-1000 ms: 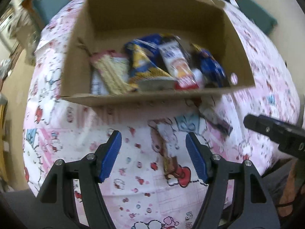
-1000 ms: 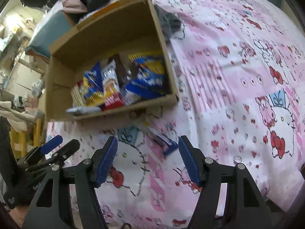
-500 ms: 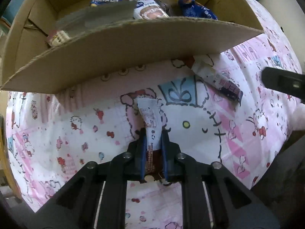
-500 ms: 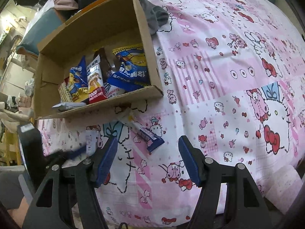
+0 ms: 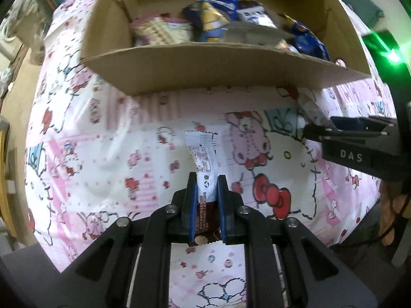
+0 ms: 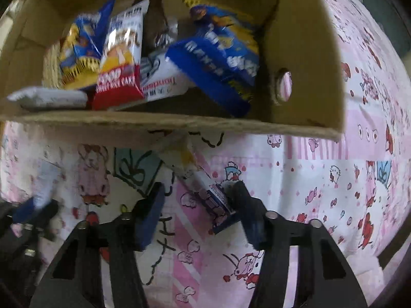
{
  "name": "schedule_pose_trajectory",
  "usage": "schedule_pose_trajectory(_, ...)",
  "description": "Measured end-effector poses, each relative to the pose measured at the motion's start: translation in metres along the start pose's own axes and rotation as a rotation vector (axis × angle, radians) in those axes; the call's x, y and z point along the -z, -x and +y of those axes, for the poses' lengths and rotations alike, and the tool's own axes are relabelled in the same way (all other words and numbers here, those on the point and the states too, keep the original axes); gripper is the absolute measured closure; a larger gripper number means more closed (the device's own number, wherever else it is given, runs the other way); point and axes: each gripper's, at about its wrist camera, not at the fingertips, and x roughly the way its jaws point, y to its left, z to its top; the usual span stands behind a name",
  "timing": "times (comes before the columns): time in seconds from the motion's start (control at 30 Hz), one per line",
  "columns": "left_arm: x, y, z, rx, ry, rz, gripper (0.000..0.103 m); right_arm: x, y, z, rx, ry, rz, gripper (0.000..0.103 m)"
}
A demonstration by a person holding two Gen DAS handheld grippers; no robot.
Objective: Organize snacks
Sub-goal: 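Grasp a white stick snack with the left gripper while the right grasps another white stick snack, then lower both stick snacks into the box and open both grippers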
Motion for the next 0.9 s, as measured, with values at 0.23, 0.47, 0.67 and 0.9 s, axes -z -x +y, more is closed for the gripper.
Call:
schedule_pose_trajectory(0.23, 0.002, 0.009, 0.019, 0.032, 0.058, -0.002, 0.092, 0.012, 0.013, 0.013, -0.093, 0.034, -0.030, 0.085)
schedule_pose_trajectory(0.47, 0.007, 0.026, 0.024, 0.008, 0.034, -0.028, 0.092, 0.032, 0.039, 0.022, -0.151, 0.032, -0.084, 0.085)
schedule_pose_trajectory(0.67, 0.017, 0.036, 0.025, 0.002, 0.071, -0.087, 0.092, 0.041, 0.058, 0.018, -0.280, 0.002, -0.124, 0.085)
schedule_pose_trajectory(0.9, 0.015, 0.073, 0.043, -0.025, 0.118, -0.207, 0.092, 0.031, 0.093, 0.014, -0.425, 0.016, -0.231, 0.085)
